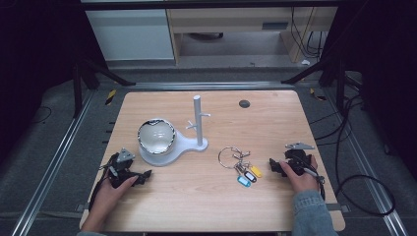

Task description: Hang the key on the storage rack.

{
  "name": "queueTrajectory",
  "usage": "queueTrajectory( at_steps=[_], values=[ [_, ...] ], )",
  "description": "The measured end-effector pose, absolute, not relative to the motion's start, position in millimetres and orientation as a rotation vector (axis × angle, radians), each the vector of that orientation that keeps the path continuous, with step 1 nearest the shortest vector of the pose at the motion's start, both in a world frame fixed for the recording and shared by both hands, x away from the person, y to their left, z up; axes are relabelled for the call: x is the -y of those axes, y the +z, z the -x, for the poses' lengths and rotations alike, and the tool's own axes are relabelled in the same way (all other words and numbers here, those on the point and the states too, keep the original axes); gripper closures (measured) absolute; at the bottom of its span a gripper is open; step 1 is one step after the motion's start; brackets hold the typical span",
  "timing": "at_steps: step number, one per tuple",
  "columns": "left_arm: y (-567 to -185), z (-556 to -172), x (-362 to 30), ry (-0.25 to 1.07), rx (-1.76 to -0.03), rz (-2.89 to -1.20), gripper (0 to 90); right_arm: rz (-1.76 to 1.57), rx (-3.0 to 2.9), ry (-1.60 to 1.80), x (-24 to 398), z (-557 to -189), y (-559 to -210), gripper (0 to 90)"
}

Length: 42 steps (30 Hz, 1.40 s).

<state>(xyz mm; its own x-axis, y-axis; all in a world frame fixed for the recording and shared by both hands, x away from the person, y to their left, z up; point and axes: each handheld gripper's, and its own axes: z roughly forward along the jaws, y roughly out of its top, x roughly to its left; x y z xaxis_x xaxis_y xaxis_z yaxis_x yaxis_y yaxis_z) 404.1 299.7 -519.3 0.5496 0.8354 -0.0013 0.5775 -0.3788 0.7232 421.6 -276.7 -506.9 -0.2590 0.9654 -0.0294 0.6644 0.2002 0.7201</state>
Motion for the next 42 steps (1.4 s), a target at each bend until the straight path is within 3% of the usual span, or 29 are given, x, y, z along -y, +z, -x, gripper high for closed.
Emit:
queueTrajectory(
  at_steps=[22, 27, 30, 42],
  values=[
    [-519, -404, -299, 0.493, -1.150, -2.095, 0.0, -1.506, -2.008, 0.834, 277, -423, -507, 1.8],
    [-519, -404, -297, 0.498, -1.168, -2.091, 0.0, -1.484, -2.018, 0.855, 277, -420, -502, 19.4],
    [-519, -406, -295, 0.498, -1.180, -2.084, 0.0, -1.423, -2.098, 0.830, 269, -419, -487, 25.3],
    [-519, -408, -295, 0.494, -1.174, -2.084, 0.0, -1.233, -2.375, 0.710, 242, -436, -426, 37.1]
  ],
)
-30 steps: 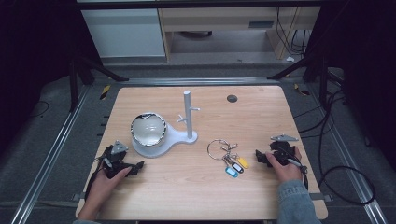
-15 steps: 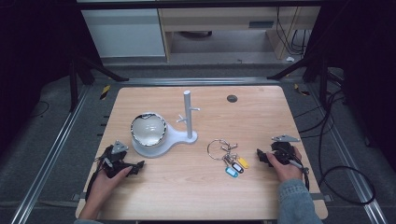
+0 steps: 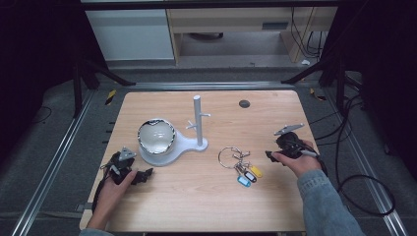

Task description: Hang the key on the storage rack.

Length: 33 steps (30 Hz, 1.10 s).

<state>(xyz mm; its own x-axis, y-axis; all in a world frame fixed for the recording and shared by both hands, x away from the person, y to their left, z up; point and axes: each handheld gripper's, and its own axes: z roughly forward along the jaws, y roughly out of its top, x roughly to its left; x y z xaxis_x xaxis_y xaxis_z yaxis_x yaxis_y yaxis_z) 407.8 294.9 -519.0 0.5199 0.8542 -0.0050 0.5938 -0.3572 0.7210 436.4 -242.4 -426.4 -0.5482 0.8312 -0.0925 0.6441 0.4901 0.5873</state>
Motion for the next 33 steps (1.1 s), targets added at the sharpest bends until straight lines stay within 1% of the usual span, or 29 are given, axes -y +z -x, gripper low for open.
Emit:
queueTrajectory(
  at_steps=[3, 5, 7, 9, 11, 13, 14, 17, 18, 22, 24, 26, 27, 29, 31, 33],
  values=[
    [-519, -408, -295, 0.494, -1.174, -2.084, 0.0, -1.198, -2.416, 0.707, 236, -439, -419, 40.1],
    [-519, -408, -295, 0.494, -1.174, -2.080, 0.0, -1.131, -2.479, 0.676, 226, -445, -415, 45.3],
    [-519, -408, -295, 0.494, -1.172, -2.085, 0.0, -1.115, -2.498, 0.666, 222, -447, -415, 46.7],
    [-519, -408, -295, 0.495, -1.171, -2.085, 0.0, -1.081, -2.547, 0.653, 214, -452, -417, 54.5],
    [-519, -408, -295, 0.494, -1.173, -2.084, 0.0, -1.060, -2.576, 0.645, 209, -453, -419, 58.6],
    [-519, -408, -295, 0.494, -1.173, -2.084, 0.0, -1.015, -2.632, 0.620, 198, -456, -427, 66.9],
    [-519, -408, -295, 0.494, -1.173, -2.084, 0.0, -1.015, -2.632, 0.620, 198, -456, -427, 66.9],
    [-519, -408, -295, 0.494, -1.173, -2.084, 0.0, -0.963, -2.673, 0.593, 187, -458, -433, 73.0],
    [-519, -408, -295, 0.494, -1.173, -2.085, 0.0, -0.963, -2.673, 0.593, 187, -458, -433, 73.0],
    [-519, -408, -295, 0.494, -1.174, -2.084, 0.0, -0.893, -2.717, 0.513, 173, -467, -438, 78.2],
    [-519, -408, -295, 0.494, -1.173, -2.085, 0.0, -0.869, -2.736, 0.482, 167, -471, -441, 76.8],
    [-519, -408, -295, 0.494, -1.173, -2.084, 0.0, -0.843, -2.745, 0.470, 162, -476, -443, 73.1],
    [-519, -408, -295, 0.494, -1.173, -2.084, 0.0, -0.836, -2.750, 0.465, 159, -478, -444, 73.0],
    [-519, -408, -295, 0.494, -1.173, -2.085, 0.0, -0.835, -2.762, 0.470, 152, -479, -443, 74.9],
    [-519, -408, -295, 0.494, -1.173, -2.084, 0.0, -0.774, -2.796, 0.458, 137, -479, -442, 79.8],
    [-519, -408, -295, 0.494, -1.173, -2.084, 0.0, -0.758, -2.800, 0.454, 134, -479, -443, 79.7]
  ],
)
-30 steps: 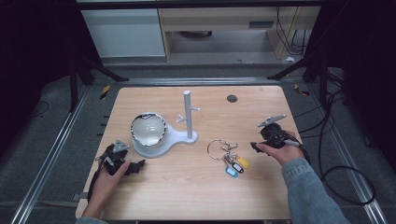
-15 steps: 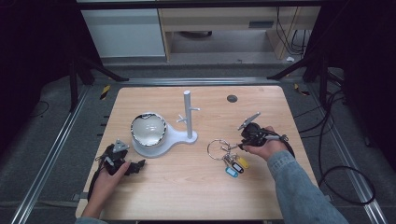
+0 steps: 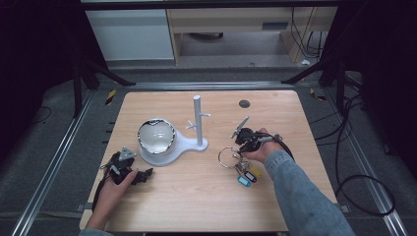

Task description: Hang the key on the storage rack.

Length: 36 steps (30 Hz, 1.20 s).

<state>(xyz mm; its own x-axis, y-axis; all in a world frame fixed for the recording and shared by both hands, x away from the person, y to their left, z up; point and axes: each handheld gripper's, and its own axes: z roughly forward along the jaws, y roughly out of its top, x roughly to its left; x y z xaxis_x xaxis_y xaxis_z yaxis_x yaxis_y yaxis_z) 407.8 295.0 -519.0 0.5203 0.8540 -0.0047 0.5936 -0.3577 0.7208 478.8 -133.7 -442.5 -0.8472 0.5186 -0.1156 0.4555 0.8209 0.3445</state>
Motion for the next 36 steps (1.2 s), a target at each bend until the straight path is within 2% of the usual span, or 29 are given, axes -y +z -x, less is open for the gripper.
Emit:
queueTrajectory(
  at_steps=[2, 9, 16, 20, 30, 36],
  values=[
    [-519, -408, -295, 0.494, -1.172, -2.085, 0.0, -0.725, -2.809, 0.416, 121, -481, -447, 76.4],
    [-519, -408, -295, 0.494, -1.174, -2.084, 0.0, -0.727, -2.841, 0.382, 113, -486, -456, 74.5],
    [-519, -408, -295, 0.494, -1.173, -2.084, 0.0, -0.733, -2.865, 0.326, 108, -489, -464, 77.9],
    [-519, -408, -295, 0.494, -1.173, -2.084, 0.0, -0.735, -2.862, 0.358, 108, -489, -464, 88.1],
    [-519, -408, -295, 0.493, -1.172, -2.085, 0.0, -0.784, -2.829, 0.429, 121, -487, -446, 88.6],
    [-519, -408, -295, 0.494, -1.172, -2.085, 0.0, -0.834, -2.782, 0.487, 142, -485, -433, 88.6]
  ],
)
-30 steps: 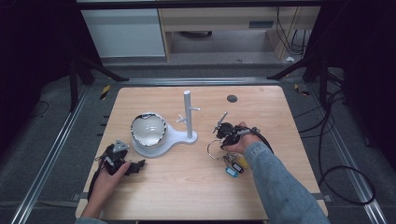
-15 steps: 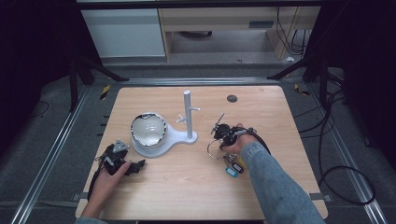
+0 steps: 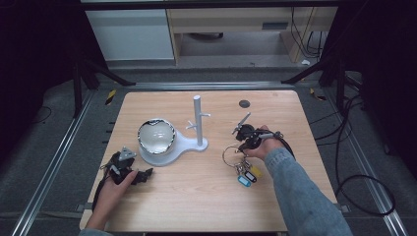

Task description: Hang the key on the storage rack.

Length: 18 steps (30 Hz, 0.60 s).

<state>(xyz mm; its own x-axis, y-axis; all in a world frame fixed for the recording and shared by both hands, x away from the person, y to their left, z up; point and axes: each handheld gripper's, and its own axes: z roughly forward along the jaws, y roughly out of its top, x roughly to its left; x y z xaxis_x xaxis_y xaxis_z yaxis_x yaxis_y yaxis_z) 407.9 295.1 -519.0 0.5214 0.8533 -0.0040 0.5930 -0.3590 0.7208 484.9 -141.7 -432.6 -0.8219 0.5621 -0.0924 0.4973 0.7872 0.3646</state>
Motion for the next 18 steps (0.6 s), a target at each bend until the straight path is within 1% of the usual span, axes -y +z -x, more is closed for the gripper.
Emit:
queueTrajectory(
  at_steps=[10, 18],
  values=[
    [-519, -408, -295, 0.494, -1.171, -2.086, 0.0, -0.912, -2.749, 0.507, 164, -482, -421, 88.7],
    [-519, -408, -295, 0.494, -1.172, -2.085, 0.0, -0.923, -2.751, 0.510, 166, -480, -403, 88.7]
  ],
)
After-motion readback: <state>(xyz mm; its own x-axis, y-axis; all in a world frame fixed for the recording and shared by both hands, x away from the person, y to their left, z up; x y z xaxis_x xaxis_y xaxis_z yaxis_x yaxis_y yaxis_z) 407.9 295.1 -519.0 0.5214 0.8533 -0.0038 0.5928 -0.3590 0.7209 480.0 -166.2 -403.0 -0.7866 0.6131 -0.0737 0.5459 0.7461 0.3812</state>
